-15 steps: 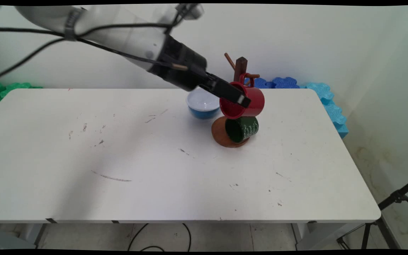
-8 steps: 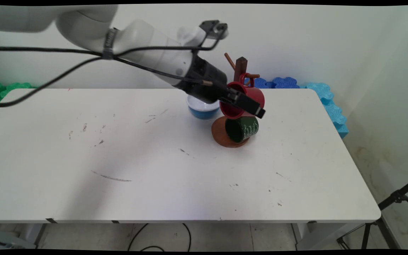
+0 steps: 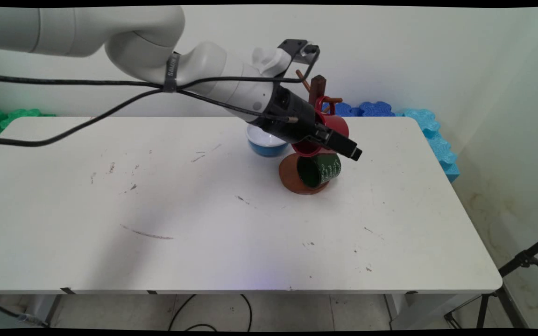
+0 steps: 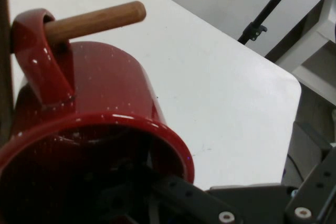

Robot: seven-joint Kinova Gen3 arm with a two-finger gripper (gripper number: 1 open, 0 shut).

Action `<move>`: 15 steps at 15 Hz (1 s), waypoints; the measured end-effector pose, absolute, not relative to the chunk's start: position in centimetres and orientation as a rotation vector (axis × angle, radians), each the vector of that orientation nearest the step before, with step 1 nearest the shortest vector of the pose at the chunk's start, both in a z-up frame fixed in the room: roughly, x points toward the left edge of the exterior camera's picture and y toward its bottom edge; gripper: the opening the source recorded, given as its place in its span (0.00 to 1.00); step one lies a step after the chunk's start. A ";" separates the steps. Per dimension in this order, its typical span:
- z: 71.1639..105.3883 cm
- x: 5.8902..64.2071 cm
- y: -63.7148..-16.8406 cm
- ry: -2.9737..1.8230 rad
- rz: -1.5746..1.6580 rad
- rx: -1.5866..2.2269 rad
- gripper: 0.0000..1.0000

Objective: Pick up the red mug from the rack, then place the picked object on the table

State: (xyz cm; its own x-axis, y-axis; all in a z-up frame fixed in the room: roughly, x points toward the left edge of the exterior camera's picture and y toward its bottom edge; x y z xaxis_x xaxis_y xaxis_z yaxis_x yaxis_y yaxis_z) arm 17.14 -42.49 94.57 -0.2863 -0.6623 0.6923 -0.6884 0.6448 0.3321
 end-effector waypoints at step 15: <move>93.4 17.2 -43.0 -2.010 0.103 0.980 0.00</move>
State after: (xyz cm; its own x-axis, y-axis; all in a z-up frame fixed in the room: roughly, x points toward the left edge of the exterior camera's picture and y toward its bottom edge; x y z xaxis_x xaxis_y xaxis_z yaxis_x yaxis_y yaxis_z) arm 17.16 -43.02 93.38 -0.3085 -0.6003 0.7379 -0.6724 0.6863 0.2772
